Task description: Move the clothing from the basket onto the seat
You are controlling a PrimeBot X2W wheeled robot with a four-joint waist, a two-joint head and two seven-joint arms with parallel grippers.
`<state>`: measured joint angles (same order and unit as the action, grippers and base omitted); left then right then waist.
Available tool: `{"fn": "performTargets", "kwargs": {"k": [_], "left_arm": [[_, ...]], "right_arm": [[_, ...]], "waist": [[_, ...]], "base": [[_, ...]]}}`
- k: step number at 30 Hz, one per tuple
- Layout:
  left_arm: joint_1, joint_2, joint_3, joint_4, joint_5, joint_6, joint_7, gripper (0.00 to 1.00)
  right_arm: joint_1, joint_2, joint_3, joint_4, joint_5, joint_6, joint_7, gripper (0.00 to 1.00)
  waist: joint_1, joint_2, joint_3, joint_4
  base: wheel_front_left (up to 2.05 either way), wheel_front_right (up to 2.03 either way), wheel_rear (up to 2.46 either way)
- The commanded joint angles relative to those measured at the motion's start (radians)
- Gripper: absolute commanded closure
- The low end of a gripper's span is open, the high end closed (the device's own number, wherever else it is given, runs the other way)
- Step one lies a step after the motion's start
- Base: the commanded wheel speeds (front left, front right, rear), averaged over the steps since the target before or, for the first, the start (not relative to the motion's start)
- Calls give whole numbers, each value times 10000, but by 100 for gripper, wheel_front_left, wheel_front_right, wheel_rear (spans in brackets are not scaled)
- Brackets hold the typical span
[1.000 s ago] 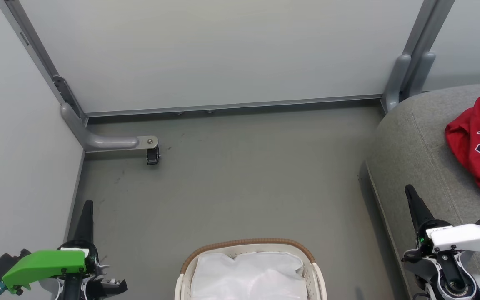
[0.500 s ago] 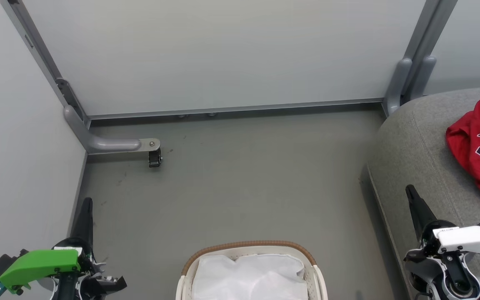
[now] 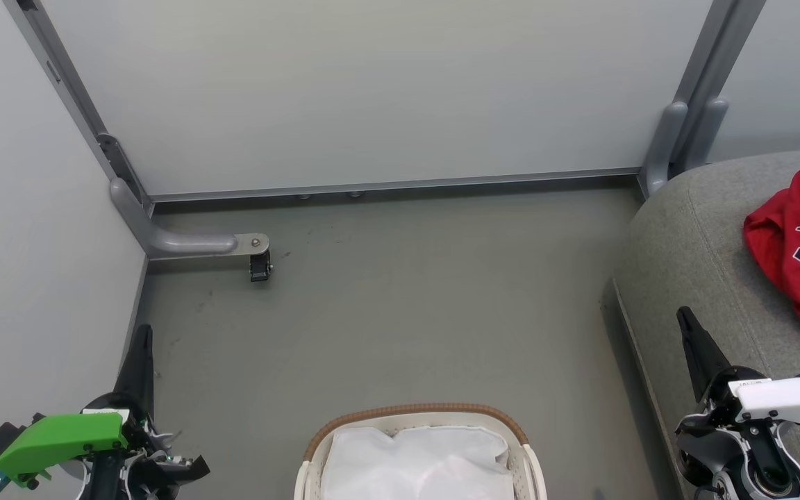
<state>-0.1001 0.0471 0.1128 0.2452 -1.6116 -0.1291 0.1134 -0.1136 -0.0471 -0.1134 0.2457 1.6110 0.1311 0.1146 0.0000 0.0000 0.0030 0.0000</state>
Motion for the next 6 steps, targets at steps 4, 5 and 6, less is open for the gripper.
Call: {"fn": "performTargets", "kwargs": {"k": [4, 5, 6], "left_arm": [[-138, 77, 28, -18, -30, -28, 41, 100], [-138, 77, 28, -18, -29, -28, 41, 100], [-138, 77, 27, -18, -29, -28, 42, 100]], "right_arm": [[111, -60, -26, -40, 34, -7, 31, 100], [111, -60, -26, -40, 34, -7, 33, 100], [111, -60, -26, -40, 34, -7, 31, 100]], "waist": [[0, 0, 1, 0], [0, 0, 1, 0], [0, 0, 1, 0]], "base": [[0, 0, 0], [0, 0, 0], [0, 0, 0]]}}
